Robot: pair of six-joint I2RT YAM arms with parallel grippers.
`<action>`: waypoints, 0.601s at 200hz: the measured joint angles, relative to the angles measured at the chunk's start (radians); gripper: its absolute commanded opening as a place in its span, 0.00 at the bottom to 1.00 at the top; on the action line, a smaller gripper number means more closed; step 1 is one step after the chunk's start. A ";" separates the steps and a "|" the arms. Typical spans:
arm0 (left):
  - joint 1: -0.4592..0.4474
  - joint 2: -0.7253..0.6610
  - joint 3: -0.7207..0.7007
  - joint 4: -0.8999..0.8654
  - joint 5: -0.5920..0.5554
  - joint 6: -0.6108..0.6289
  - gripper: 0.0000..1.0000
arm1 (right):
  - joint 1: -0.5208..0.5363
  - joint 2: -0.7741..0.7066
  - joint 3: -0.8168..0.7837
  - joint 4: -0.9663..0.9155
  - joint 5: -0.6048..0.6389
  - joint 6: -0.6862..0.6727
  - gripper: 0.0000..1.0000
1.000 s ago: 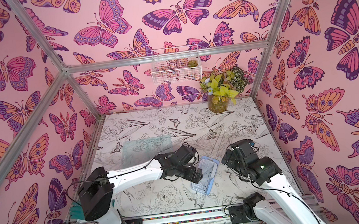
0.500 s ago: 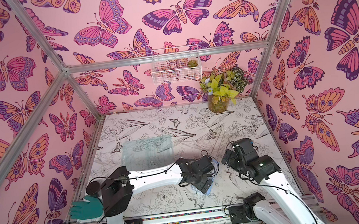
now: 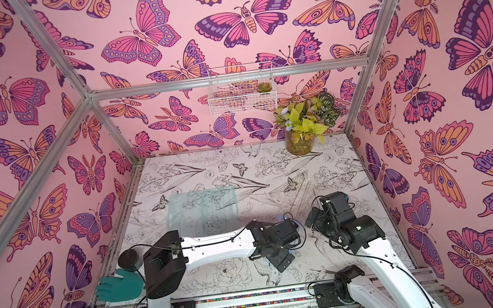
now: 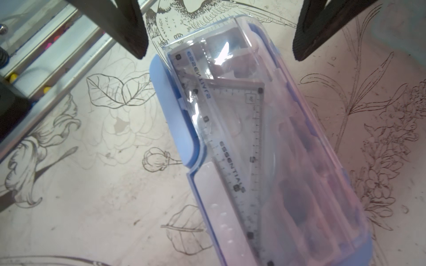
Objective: Open the ruler set and take out the ruler
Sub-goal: Move the ruler set box to the ruler set box.
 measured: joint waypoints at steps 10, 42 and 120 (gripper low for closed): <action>-0.005 0.005 0.000 -0.001 -0.005 0.000 1.00 | -0.003 -0.007 0.000 0.000 0.002 0.001 0.99; -0.005 0.026 0.013 -0.002 -0.019 -0.001 1.00 | -0.010 -0.035 -0.002 0.000 0.013 0.005 0.99; -0.042 0.091 0.064 -0.015 -0.048 -0.005 1.00 | -0.012 -0.036 -0.006 0.000 0.018 0.009 0.99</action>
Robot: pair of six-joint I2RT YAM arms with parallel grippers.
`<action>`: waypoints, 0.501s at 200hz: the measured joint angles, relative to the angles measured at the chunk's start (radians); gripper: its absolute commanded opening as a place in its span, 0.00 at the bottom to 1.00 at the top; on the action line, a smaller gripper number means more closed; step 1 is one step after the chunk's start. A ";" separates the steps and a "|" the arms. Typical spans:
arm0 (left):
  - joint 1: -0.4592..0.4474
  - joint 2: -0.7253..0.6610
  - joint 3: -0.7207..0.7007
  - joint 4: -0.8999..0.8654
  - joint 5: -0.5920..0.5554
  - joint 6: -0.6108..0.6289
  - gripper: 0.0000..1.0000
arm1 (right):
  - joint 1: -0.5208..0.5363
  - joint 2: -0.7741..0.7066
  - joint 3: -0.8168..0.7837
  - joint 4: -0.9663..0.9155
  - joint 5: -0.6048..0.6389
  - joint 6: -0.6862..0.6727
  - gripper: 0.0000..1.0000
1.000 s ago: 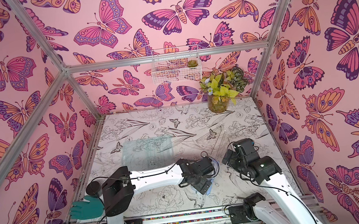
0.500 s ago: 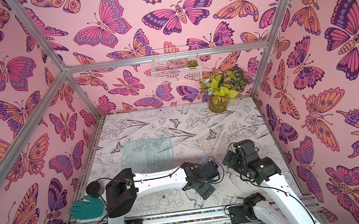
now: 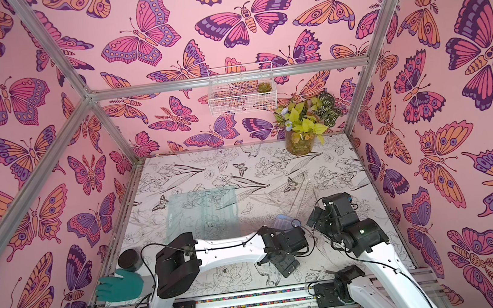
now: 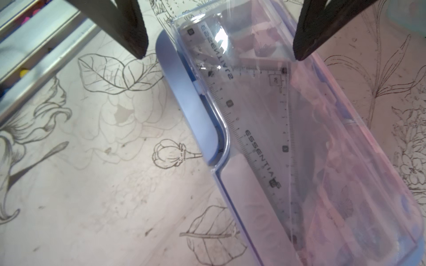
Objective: Open the ruler set and take out the ruler
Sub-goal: Move the ruler set box to the ruler set box.
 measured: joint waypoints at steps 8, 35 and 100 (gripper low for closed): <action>0.000 0.003 0.005 -0.003 -0.004 -0.002 1.00 | 0.000 0.001 0.000 0.000 0.000 0.000 0.99; 0.000 0.015 0.013 -0.010 -0.032 -0.025 1.00 | 0.000 0.002 -0.001 0.003 0.000 0.000 0.99; 0.013 0.022 -0.013 -0.012 -0.150 -0.085 1.00 | 0.000 0.014 -0.020 0.024 -0.002 0.000 0.99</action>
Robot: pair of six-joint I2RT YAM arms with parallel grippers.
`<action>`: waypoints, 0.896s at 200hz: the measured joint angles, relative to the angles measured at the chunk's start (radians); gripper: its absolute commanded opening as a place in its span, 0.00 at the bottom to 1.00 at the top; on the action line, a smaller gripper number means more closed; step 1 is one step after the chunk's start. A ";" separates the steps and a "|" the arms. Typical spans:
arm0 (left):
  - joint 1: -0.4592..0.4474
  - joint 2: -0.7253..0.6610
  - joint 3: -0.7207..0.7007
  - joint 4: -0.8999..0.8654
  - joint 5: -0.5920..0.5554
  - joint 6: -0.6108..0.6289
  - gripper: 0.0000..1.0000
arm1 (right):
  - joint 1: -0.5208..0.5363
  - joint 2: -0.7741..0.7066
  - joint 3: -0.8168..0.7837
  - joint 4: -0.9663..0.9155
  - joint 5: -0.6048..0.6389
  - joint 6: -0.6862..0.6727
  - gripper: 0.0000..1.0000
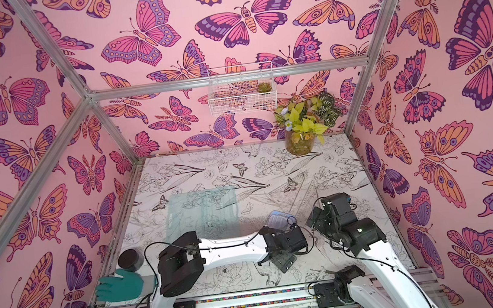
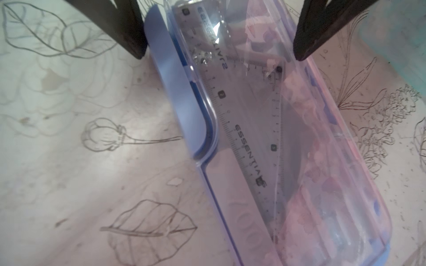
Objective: Open the ruler set and take out the ruler
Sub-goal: Move the ruler set box to the ruler set box.
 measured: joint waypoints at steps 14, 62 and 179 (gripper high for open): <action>0.008 -0.007 -0.015 0.004 -0.014 -0.007 1.00 | 0.000 0.000 -0.001 0.002 -0.003 0.000 0.99; 0.100 -0.115 -0.137 0.011 0.030 -0.040 1.00 | 0.000 -0.002 -0.024 0.033 -0.031 -0.014 0.99; 0.353 -0.372 -0.293 0.188 0.352 -0.159 1.00 | 0.000 0.249 0.002 0.130 -0.182 -0.124 0.87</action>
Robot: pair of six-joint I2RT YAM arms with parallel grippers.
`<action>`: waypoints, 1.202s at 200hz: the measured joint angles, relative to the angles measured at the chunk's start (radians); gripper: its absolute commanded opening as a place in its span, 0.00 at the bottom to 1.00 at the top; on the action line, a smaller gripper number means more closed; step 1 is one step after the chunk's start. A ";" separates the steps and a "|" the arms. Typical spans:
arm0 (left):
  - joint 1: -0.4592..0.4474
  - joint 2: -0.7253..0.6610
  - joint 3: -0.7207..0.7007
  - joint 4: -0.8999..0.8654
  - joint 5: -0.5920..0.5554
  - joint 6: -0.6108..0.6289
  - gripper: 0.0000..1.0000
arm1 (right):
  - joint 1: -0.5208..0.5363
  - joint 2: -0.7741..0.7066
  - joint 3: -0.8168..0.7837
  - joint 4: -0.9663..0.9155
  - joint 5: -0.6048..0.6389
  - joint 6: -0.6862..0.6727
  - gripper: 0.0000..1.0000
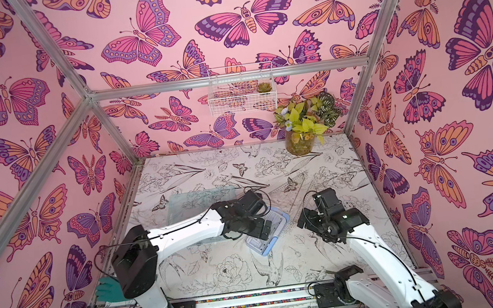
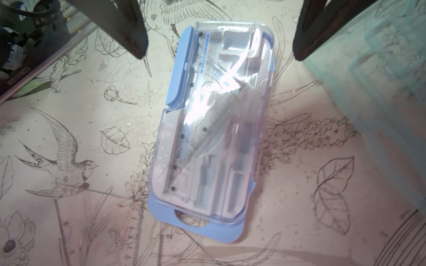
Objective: Open the ruler set and take out the ruler
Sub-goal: Move the ruler set box to the ruler set box, then pick up the ruler set box at the center of the board.
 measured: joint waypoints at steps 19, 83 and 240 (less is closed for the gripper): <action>0.036 -0.134 -0.156 0.092 0.063 -0.109 1.00 | 0.000 0.115 0.084 0.039 -0.054 -0.032 0.80; 0.056 -0.308 -0.499 0.491 0.208 -0.477 1.00 | 0.006 0.492 0.355 0.172 -0.243 -0.195 0.95; 0.046 -0.281 -0.581 0.575 0.140 -0.819 1.00 | 0.071 0.827 0.490 0.196 -0.310 -0.328 1.00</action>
